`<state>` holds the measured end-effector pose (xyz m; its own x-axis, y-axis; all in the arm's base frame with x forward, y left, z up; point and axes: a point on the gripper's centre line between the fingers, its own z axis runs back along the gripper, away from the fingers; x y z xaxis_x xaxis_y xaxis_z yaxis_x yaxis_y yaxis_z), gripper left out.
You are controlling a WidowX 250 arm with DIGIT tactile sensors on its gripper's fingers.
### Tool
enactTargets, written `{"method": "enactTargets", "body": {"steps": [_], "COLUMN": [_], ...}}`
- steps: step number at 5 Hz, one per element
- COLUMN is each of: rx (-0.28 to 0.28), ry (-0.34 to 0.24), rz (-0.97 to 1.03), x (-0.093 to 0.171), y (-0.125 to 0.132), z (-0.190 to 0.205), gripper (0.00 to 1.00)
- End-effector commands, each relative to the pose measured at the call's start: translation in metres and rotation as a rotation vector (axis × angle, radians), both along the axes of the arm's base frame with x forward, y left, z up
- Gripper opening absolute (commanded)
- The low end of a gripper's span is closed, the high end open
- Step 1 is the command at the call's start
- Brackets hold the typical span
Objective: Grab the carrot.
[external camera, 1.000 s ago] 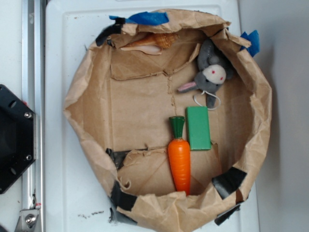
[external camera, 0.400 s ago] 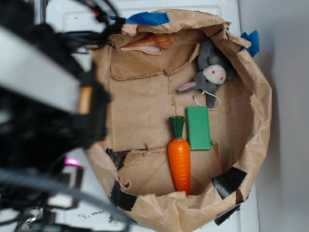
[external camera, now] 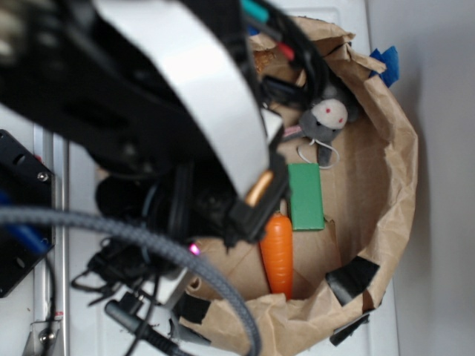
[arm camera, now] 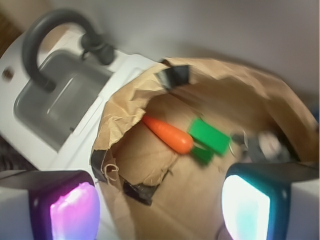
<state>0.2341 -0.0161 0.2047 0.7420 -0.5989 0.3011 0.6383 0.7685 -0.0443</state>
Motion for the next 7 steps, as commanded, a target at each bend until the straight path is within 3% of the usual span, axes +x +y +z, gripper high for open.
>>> {"method": "enactTargets", "body": {"steps": [1,2,3,4,5,7], "rx": [0.027,0.016,-0.028,-0.013,0.034,0.047], "ry": [-0.045,-0.023,-0.04,-0.033,0.005,0.056], "rz": [-0.207,-0.184,-0.139,-0.131,-0.197,-0.311], "x": [0.001,0.005,0.019,0.035,0.037,0.041], "y": [0.015,0.028,0.035,0.035,0.02,-0.007], "z": [-0.034,-0.047,-0.038,-0.052,-0.087,-0.126], "gripper": [1.0,1.0,1.0,1.0,1.0,1.0]}}
